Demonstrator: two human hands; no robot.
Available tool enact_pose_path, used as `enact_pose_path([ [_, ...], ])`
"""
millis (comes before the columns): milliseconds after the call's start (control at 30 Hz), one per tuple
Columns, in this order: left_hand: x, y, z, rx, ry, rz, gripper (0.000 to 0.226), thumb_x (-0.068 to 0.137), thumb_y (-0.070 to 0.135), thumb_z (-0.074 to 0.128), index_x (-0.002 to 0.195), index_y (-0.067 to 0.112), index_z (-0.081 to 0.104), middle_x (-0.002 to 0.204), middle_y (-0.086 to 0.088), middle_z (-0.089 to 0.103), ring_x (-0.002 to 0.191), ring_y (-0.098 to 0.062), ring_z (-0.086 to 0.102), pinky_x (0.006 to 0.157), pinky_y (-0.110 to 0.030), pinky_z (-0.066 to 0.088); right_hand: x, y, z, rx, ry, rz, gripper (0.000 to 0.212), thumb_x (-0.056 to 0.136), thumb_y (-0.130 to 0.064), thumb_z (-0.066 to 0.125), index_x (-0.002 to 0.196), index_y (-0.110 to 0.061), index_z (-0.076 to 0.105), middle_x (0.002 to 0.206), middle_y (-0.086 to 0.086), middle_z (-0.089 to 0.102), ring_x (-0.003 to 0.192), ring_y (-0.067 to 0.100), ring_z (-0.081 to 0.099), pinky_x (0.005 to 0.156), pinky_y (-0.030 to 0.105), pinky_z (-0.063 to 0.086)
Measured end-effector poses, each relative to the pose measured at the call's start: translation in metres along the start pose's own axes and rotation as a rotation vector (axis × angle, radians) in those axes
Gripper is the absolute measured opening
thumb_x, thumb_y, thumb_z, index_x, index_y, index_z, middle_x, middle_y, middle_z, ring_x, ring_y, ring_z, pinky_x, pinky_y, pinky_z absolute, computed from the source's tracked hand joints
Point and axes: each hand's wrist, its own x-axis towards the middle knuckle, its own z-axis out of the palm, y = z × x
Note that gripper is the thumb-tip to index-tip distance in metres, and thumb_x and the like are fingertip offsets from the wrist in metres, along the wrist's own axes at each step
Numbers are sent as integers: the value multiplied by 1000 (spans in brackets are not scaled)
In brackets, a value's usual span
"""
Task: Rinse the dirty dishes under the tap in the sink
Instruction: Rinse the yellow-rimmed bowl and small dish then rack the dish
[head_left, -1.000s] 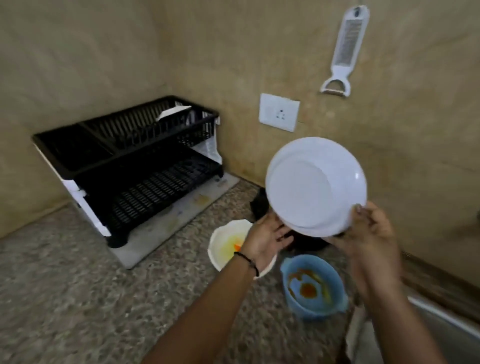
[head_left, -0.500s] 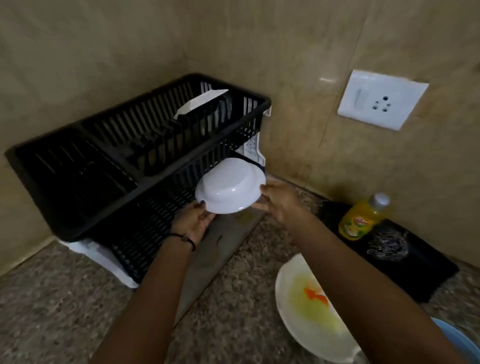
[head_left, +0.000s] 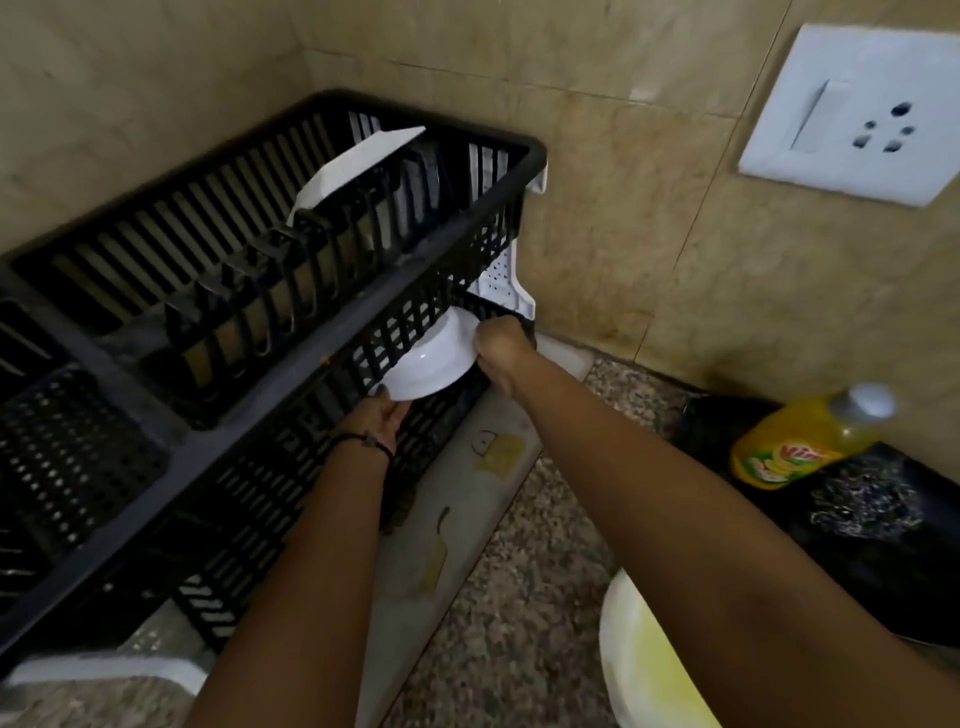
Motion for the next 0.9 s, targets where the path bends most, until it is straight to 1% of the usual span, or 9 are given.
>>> enact_pose_path([
  [200, 13, -4, -4, 103, 2, 11, 44, 98, -3, 41, 142, 5, 39, 145, -16, 43, 121, -26, 49, 99, -37, 41, 8, -3, 3, 88, -59, 43, 45, 93, 5, 29, 137, 5, 38, 128, 20, 50, 116, 32, 49, 96, 35, 44],
  [367, 16, -2, -5, 138, -7, -21, 49, 97, -5, 42, 144, 5, 35, 149, -16, 37, 134, -29, 41, 95, -36, 41, 10, -7, 1, 46, -64, 60, 41, 90, 9, 28, 125, 7, 48, 112, 16, 53, 94, 23, 43, 87, 29, 43],
  [467, 14, -3, -4, 145, -15, -18, 49, 96, -5, 44, 143, 1, 34, 149, -16, 37, 135, -29, 39, 98, -37, 41, 8, -6, -1, 98, -49, 61, 28, 92, 7, 29, 99, 3, 56, 86, 8, 50, 77, 18, 45, 72, 25, 41],
  [567, 11, -6, -5, 168, -42, -6, 48, 97, -4, 44, 143, 1, 34, 149, -14, 37, 136, -29, 37, 109, -37, 36, 6, -1, -5, 181, -41, 54, 29, 94, 3, 32, 72, -10, 47, 71, 5, 43, 62, 14, 39, 56, 23, 37],
  [667, 6, -6, -6, 131, -54, 8, 49, 96, -5, 46, 143, 0, 35, 149, -14, 37, 136, -29, 38, 113, -38, 33, 4, 3, -16, 237, 7, 27, 19, 93, 0, 38, 82, -7, 52, 76, 8, 46, 61, 14, 41, 72, 29, 44],
  [733, 0, -5, -4, 126, -64, 18, 48, 95, -4, 49, 141, -1, 38, 147, -14, 40, 132, -27, 42, 112, -38, 33, -7, 3, -27, 310, -18, 19, 21, 94, 3, 37, 104, -1, 55, 78, 6, 44, 63, 13, 43, 81, 28, 48],
  [800, -16, -5, -1, 149, -74, 43, 43, 94, -1, 51, 137, -2, 43, 142, -13, 46, 124, -24, 47, 109, -32, 37, -33, 1, -39, 333, -66, 5, 31, 93, 5, 38, 121, 6, 51, 83, 9, 51, 82, 17, 57, 83, 25, 48],
  [867, -43, -7, 7, 162, -93, 74, 23, 95, -1, 50, 117, -1, 57, 118, -11, 57, 107, -20, 51, 89, -19, 48, -65, 0, -50, 360, -117, -42, 35, 91, 9, 37, 123, 6, 52, 108, 18, 60, 109, 26, 57, 90, 28, 46],
  [900, -61, -7, 12, 158, -117, 106, 12, 94, -3, 50, 98, 2, 60, 99, -7, 57, 95, -17, 51, 75, -15, 51, -80, 1, -56, 366, -125, -63, 35, 92, 9, 37, 122, 4, 53, 117, 20, 59, 111, 26, 57, 91, 29, 47],
])
